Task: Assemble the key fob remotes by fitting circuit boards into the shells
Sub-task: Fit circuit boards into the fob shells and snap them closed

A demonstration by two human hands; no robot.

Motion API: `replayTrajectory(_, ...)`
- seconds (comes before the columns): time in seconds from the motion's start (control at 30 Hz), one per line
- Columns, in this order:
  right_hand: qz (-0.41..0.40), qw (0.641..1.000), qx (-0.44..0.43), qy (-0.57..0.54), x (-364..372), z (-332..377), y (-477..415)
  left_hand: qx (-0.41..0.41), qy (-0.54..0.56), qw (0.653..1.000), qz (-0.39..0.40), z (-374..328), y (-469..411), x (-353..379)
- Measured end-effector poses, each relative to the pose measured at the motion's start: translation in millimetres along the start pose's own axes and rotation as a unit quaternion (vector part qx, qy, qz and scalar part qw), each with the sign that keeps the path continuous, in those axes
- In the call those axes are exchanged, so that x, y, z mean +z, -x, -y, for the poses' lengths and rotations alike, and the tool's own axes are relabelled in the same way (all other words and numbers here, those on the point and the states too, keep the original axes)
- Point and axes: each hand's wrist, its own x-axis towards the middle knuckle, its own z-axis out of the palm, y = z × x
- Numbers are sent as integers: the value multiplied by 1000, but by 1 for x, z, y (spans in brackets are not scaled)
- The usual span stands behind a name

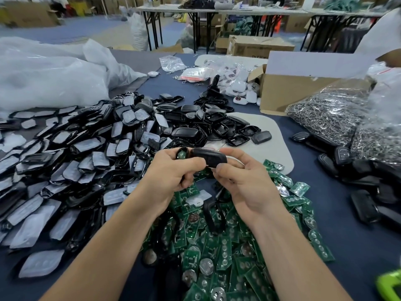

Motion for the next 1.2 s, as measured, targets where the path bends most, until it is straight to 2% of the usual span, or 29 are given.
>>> replayTrajectory(0.07, 6, 1000, -7, -21, -1, 0, -1, 9, -30, 999, -19, -1, 2, 1)
replayTrajectory(0.17, 11, 999, -8, -46, -2, 0, -3, 65, -91, 992, -57, -2, 4, 6)
replayTrajectory(0.23, 6, 998, 10, -63, -3, 0, -4, 134, -153, 971, -127, -2, 5, 10)
replayTrajectory(0.33, 24, 995, 69, -73, -2, 0, -5, 239, -235, 919, -209, 1, 11, 14)
replayTrajectory(0.4, 37, 992, 84, -81, 0, 0, -5, 283, -269, 897, -206, 5, 15, 14)
replayTrajectory(0.5, -1, 998, 48, -42, 0, -3, -6, 307, -302, 886, -170, 6, 16, 14)
replayTrajectory(0.57, -38, 999, 17, 1, -1, -4, -7, 292, -319, 888, -156, 2, 15, 14)
replayTrajectory(0.63, -64, 996, -26, 54, -3, -5, -8, 237, -306, 912, -135, -2, 14, 12)
replayTrajectory(0.73, -83, 989, -68, 100, -5, -4, -9, 143, -189, 967, -92, -3, 9, 9)
replayTrajectory(0.8, -78, 989, -73, 102, -5, -5, -8, 96, -121, 986, -68, -1, 6, 9)
replayTrajectory(1.07, -35, 987, -84, 131, -1, -6, -5, 88, -167, 979, -71, 5, 3, 11)
replayTrajectory(1.13, -60, 984, -104, 134, -1, -7, -5, 83, -166, 980, -74, 6, 3, 10)
replayTrajectory(1.2, -103, 961, -160, 200, -5, -6, -7, 78, -180, 978, -70, 7, 3, 9)
